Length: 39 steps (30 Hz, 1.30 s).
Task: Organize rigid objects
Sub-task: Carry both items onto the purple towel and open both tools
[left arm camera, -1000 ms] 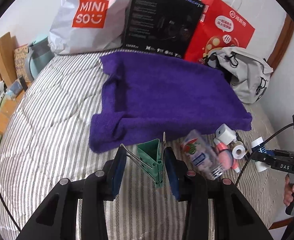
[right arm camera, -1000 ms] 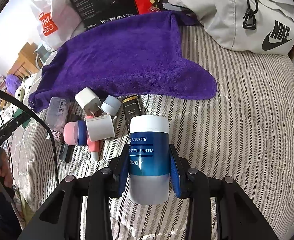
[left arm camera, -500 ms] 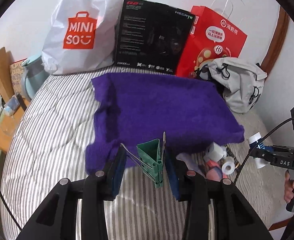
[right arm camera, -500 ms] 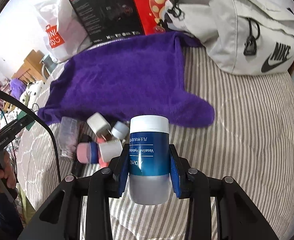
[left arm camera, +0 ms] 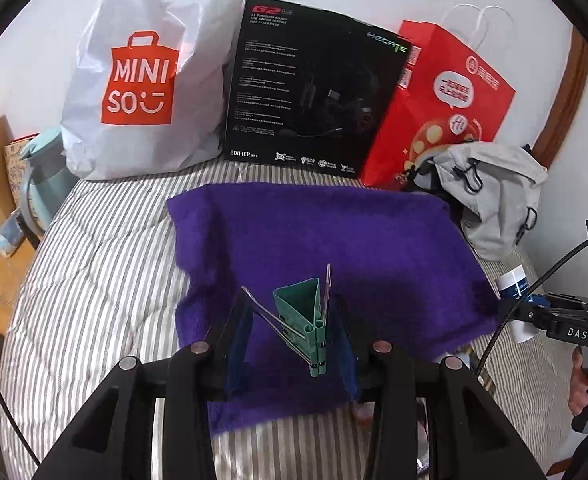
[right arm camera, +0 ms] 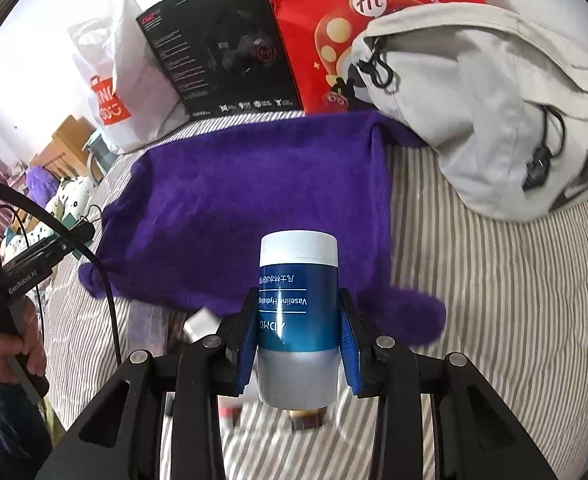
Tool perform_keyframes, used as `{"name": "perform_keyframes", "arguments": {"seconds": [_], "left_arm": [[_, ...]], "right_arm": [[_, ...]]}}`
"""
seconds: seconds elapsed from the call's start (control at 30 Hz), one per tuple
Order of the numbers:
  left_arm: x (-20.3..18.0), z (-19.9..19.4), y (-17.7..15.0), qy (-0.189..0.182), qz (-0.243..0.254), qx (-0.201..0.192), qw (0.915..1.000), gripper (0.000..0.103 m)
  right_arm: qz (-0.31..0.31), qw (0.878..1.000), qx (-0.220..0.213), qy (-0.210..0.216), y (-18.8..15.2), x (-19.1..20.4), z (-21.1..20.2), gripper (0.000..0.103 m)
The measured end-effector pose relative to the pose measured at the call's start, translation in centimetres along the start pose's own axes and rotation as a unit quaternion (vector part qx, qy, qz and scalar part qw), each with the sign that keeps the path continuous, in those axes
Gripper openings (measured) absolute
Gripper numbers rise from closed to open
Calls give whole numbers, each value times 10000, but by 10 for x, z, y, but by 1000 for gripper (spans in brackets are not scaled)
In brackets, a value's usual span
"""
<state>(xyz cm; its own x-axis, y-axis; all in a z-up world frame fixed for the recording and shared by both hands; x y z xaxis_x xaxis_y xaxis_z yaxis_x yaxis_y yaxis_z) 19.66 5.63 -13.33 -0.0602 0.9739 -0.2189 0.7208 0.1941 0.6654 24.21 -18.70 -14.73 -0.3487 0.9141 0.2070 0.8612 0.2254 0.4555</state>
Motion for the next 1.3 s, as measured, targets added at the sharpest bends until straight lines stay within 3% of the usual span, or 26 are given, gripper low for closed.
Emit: {"name": "perform_keyframes", "arguments": {"seconds": [0.47, 0.63, 0.93, 1.1, 1.3], "left_arm": [[28, 69, 22, 162, -119, 254, 9995, 37], [32, 83, 17, 336, -14, 363, 9988, 37], [24, 91, 12, 658, 493, 386, 9959, 38], [21, 94, 8, 703, 610, 449, 9946, 38], [19, 93, -1, 776, 751, 550, 9926, 40]], "right_arm": [[-28, 9996, 169, -219, 65, -12, 78, 36], [-48, 9991, 316, -288, 65, -14, 101, 36], [-324, 9981, 266, -458, 65, -7, 102, 37], [-445, 9976, 345, -413, 67, 0, 101, 50], [-435, 9969, 478, -451, 60, 2, 98, 54]]}}
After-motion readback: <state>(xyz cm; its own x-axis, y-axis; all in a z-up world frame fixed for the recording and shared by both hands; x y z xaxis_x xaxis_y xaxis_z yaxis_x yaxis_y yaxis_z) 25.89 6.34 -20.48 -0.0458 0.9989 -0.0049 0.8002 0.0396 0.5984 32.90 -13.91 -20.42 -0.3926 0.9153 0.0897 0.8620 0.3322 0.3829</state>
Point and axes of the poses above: each gripper's, at about its wrist camera, not at the fingertips, and z roughly the way its jaws point, x to its left, y to its top, the point moved 7 cm from there along z, roughly the way its jaws point, and after that the axes turned 2 degrees about -y, right-handed, at the moved point
